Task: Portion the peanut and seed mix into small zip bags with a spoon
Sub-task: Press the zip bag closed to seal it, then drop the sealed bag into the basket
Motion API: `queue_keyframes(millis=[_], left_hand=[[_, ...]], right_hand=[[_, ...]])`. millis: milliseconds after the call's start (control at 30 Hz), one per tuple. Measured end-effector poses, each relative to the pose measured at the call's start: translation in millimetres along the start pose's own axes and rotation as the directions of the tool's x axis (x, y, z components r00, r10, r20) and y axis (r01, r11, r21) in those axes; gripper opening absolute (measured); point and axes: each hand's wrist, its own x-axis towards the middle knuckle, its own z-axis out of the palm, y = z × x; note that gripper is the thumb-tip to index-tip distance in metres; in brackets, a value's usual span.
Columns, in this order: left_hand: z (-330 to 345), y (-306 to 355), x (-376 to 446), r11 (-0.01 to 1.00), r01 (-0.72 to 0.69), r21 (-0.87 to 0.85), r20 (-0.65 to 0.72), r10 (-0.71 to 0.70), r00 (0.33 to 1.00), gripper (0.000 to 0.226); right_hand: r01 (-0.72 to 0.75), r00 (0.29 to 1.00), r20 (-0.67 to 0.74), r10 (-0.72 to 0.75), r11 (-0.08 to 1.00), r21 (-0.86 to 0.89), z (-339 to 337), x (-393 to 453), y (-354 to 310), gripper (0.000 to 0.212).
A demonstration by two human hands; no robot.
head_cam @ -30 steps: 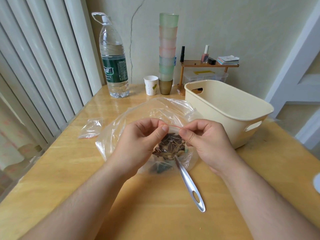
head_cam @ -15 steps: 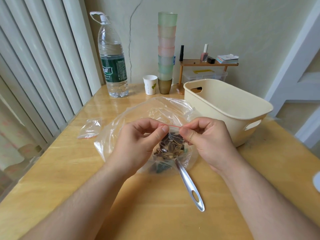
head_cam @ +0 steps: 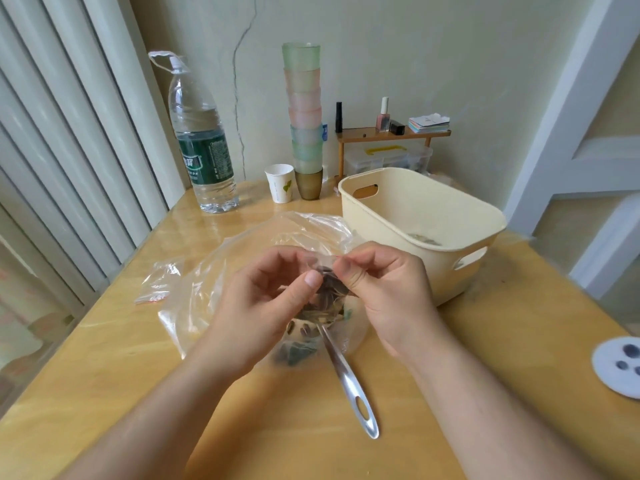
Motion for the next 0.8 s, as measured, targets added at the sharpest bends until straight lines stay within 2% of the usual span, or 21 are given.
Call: queue_keyframes(millis=[133, 300, 467, 533, 600, 667, 733, 800], left_hand=[[8, 21, 16, 0.999, -0.035, 0.026, 0.042, 0.034, 0.999, 0.004], [18, 46, 39, 0.989, -0.068, 0.130, 0.195, 0.041, 0.980, 0.041], [34, 64, 61, 0.978, -0.097, 0.185, 0.304, 0.037, 0.952, 0.039], [45, 69, 75, 0.980, -0.116, 0.162, 0.300, 0.063, 0.952, 0.034], [53, 67, 93, 0.975, -0.120, 0.186, 0.255, 0.070, 0.964, 0.036], [58, 57, 111, 0.917, -0.105, 0.386, 0.144, 0.052, 0.988, 0.034], [66, 41, 123, 0.766, -0.047, 0.642, 0.046, 0.022, 0.999, 0.019], [78, 28, 125, 0.635, -0.001, 0.772, 0.044, -0.051, 0.998, 0.010]], right_hand=[[0.030, 0.999, 0.035, -0.032, 0.997, 0.076, -8, 1, -15, 0.011], [0.219, 0.976, 0.034, -0.216, 0.971, -0.100, -19, 0, -31, 0.004], [0.288, 0.957, 0.033, -0.289, 0.924, -0.251, -37, 13, -59, 0.006], [0.310, 0.950, 0.078, -0.302, 0.890, -0.336, -45, 28, -80, 0.012], [0.295, 0.955, 0.127, -0.269, 0.811, -0.506, -56, 53, -102, 0.016], [0.207, 0.978, 0.123, -0.168, 0.716, -0.667, -71, 84, -114, 0.013], [0.125, 0.992, 0.092, -0.085, 0.624, -0.771, -85, 116, -113, 0.013], [0.085, 0.996, 0.075, -0.040, 0.501, -0.861, -93, 143, -99, 0.013]])
